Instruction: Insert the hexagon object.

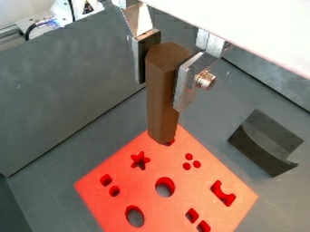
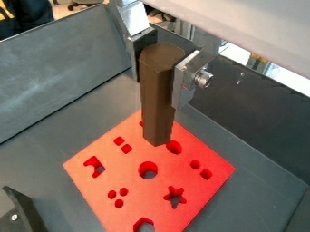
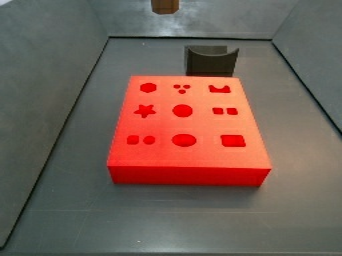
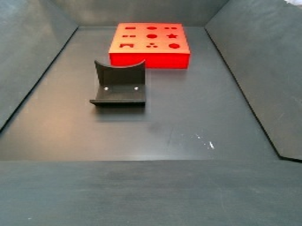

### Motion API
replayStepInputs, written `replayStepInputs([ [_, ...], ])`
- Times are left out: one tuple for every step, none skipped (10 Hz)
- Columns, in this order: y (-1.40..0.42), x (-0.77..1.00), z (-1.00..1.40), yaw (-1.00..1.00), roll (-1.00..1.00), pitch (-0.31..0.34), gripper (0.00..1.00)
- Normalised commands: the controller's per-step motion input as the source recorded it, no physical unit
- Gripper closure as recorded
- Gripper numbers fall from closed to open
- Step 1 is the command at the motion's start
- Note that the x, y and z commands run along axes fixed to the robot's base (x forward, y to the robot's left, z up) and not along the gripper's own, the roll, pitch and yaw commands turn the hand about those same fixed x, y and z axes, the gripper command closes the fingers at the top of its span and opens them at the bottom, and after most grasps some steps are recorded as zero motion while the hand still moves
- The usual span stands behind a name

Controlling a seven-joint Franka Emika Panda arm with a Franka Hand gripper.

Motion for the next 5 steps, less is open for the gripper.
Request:
replayStepInputs([
  [0.27, -0.11, -0.44, -0.46, 0.17, 0.01, 1.0],
  [0.13, -0.09, -0.53, -0.69, 0.21, 0.047, 1.0],
  [0.15, -0.12, -0.53, -0.71, 0.18, 0.037, 1.0],
  [0.26, -0.18, -0.55, -0.65, 0.11, 0.064, 1.0],
  [0.2, 0.0, -0.67, -0.87, 0.0, 0.196, 1.0],
])
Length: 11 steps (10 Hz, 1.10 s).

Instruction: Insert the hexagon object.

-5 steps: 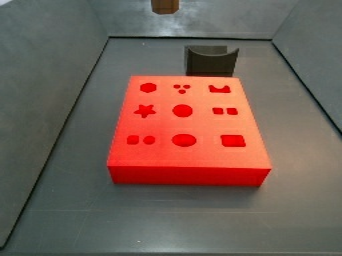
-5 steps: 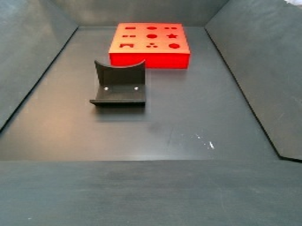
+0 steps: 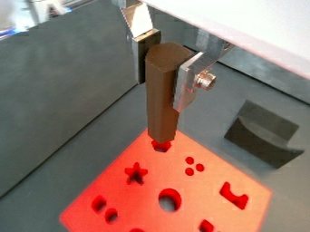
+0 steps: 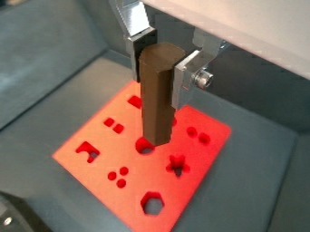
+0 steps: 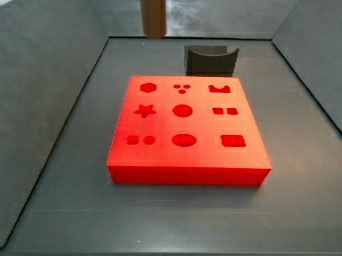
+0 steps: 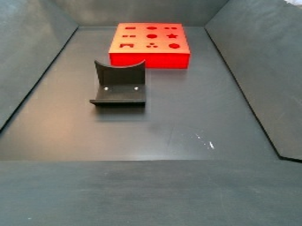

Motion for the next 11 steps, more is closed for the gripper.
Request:
replayStepInputs([
  [0.21, 0.0, -0.66, -0.83, 0.0, 0.203, 1.0],
  [0.21, 0.0, -0.58, -0.82, 0.0, 0.257, 1.0],
  [0.29, -0.02, -0.52, -0.72, 0.0, 0.3, 1.0],
  [0.45, -0.08, -0.54, -0.57, 0.0, 0.3, 1.0],
  [0.56, -0.13, -0.57, -0.47, 0.0, 0.286, 1.0],
  [0.59, -0.17, -0.57, -0.41, -0.05, 0.094, 1.0],
  [0.42, -0.23, -0.35, -0.14, -0.13, -0.137, 1.0],
  [0.03, -0.31, -0.34, 0.0, -0.13, -0.287, 1.0],
  [0.0, -0.31, -0.27, 0.0, -0.2, -0.427, 1.0],
  [-0.01, -0.34, -0.07, -0.02, -0.27, -0.497, 1.0],
  [0.01, -0.26, 0.0, -0.03, -0.36, -0.479, 1.0],
])
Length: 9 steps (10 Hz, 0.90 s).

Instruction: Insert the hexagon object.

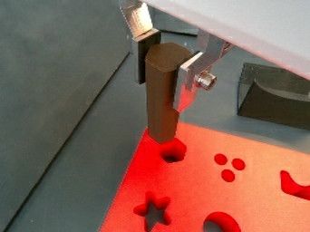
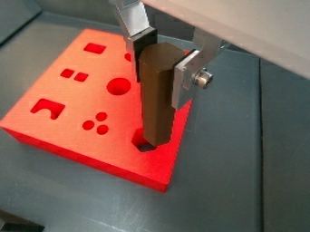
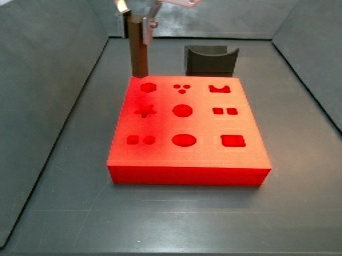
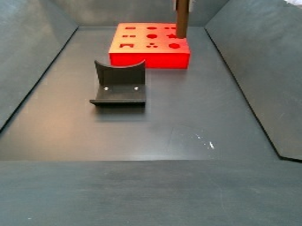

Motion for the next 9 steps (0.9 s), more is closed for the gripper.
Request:
replayStepInputs([
  [0.07, -0.23, 0.0, -0.03, -0.26, -0.354, 1.0],
  [0.01, 0.0, -0.02, -0.01, -0.04, -0.047, 1.0],
  [0.0, 0.43, -0.35, -0.05, 0.0, 0.147, 1.0],
  [0.0, 0.75, -0.43, -0.11, 0.0, 0.29, 1.0],
  [0.0, 0.58, -0.33, -0.03, 0.0, 0.133, 1.0],
  [0.03, 0.33, -0.31, -0.02, 0.0, 0.014, 1.0],
  [0.03, 0.0, -0.23, 0.0, 0.0, 0.0, 1.0],
  [0.0, 0.03, -0.12, 0.0, -0.03, -0.051, 1.0],
  [0.03, 0.03, -0.14, 0.0, -0.08, -0.123, 1.0],
])
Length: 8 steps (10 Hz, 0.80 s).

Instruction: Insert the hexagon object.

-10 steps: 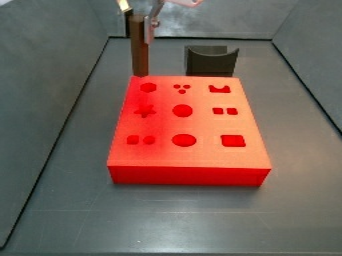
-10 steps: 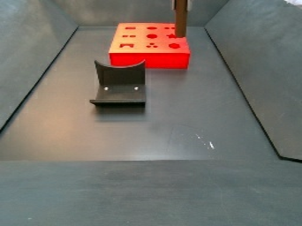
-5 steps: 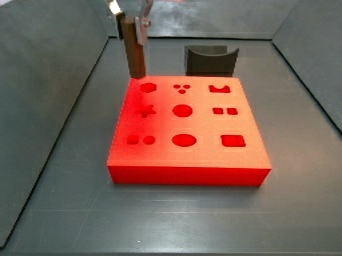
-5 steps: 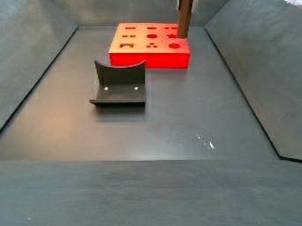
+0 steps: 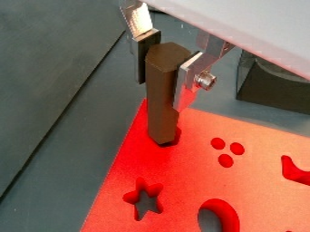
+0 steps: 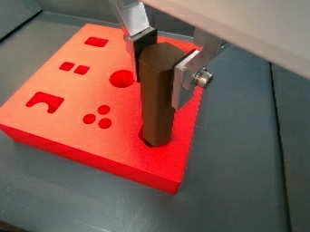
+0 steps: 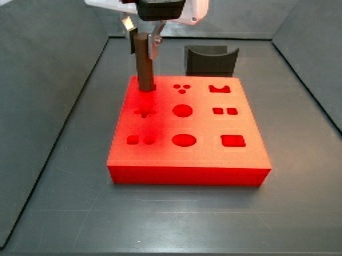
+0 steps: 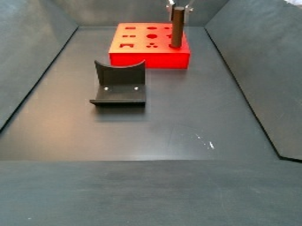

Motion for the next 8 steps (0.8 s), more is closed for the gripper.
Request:
replayStepInputs([
  [0.01, 0.0, -0.18, 0.02, -0.02, -0.131, 1.0],
  [0.0, 0.0, -0.18, 0.0, -0.04, -0.14, 1.0],
  [0.0, 0.21, -0.08, 0.01, -0.1, -0.15, 1.0],
  [0.0, 0.17, -0.14, 0.05, -0.12, -0.193, 1.0],
  [0.0, 0.23, -0.17, 0.03, -0.14, -0.203, 1.0],
  [0.06, 0.0, -0.17, 0.0, -0.06, -0.084, 1.0],
  [0.04, -0.11, -0.09, -0.03, 0.0, -0.016, 1.0],
  [0.0, -0.17, -0.1, -0.06, 0.05, 0.0, 1.0],
])
